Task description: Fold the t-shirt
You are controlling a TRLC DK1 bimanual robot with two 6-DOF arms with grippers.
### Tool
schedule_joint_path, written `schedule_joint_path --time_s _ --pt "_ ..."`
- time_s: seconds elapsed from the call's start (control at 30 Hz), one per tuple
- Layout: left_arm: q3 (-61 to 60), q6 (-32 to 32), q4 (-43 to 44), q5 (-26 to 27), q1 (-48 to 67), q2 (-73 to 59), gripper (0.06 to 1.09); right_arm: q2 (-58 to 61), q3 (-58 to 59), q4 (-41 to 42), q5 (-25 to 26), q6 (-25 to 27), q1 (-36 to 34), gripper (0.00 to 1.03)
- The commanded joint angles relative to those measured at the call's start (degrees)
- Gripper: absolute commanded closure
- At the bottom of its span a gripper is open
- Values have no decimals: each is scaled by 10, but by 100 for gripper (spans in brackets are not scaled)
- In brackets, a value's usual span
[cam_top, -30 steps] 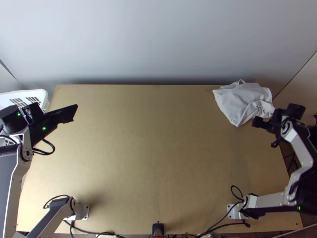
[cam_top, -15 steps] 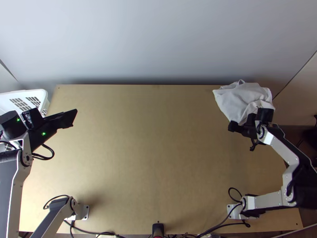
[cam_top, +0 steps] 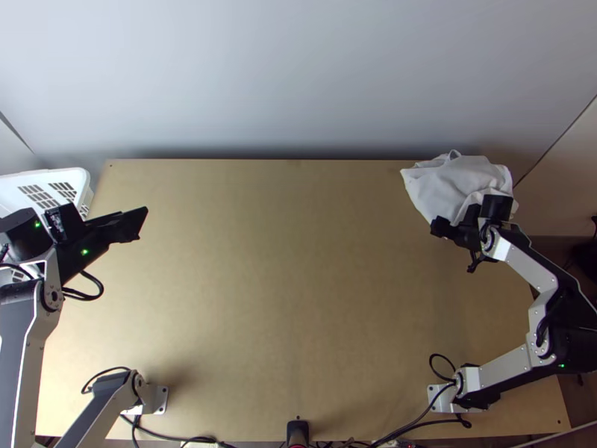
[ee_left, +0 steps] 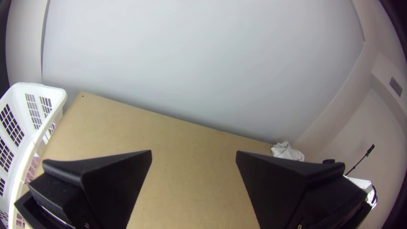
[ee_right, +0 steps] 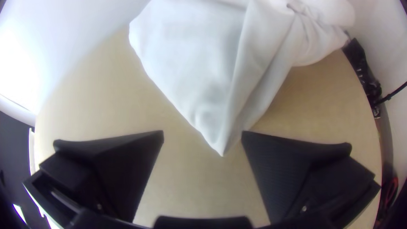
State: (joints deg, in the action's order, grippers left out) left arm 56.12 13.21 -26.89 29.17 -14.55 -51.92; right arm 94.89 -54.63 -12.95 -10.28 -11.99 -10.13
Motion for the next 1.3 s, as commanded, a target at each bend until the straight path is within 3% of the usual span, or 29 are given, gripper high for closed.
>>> schedule_joint_path --time_s 0.0,0.03,0.3,0.53,0.9,1.27 --pt "-2 -2 4 1 7 -5 12 25 -13 20 30 17 6 89" --pt "-3 -3 3 1 7 -5 12 34 -18 19 33 21 7 100" --pt "-14 -12 3 0 -2 -4 12 52 -5 13 57 32 11 100" --pt "-15 -13 11 1 -7 -10 12 15 48 12 69 103 -8 100" --pt "-13 -1 34 3 11 -29 12 -27 88 10 68 230 -147 100" --pt "5 7 47 2 27 -48 12 6 0 13 69 309 -235 100"
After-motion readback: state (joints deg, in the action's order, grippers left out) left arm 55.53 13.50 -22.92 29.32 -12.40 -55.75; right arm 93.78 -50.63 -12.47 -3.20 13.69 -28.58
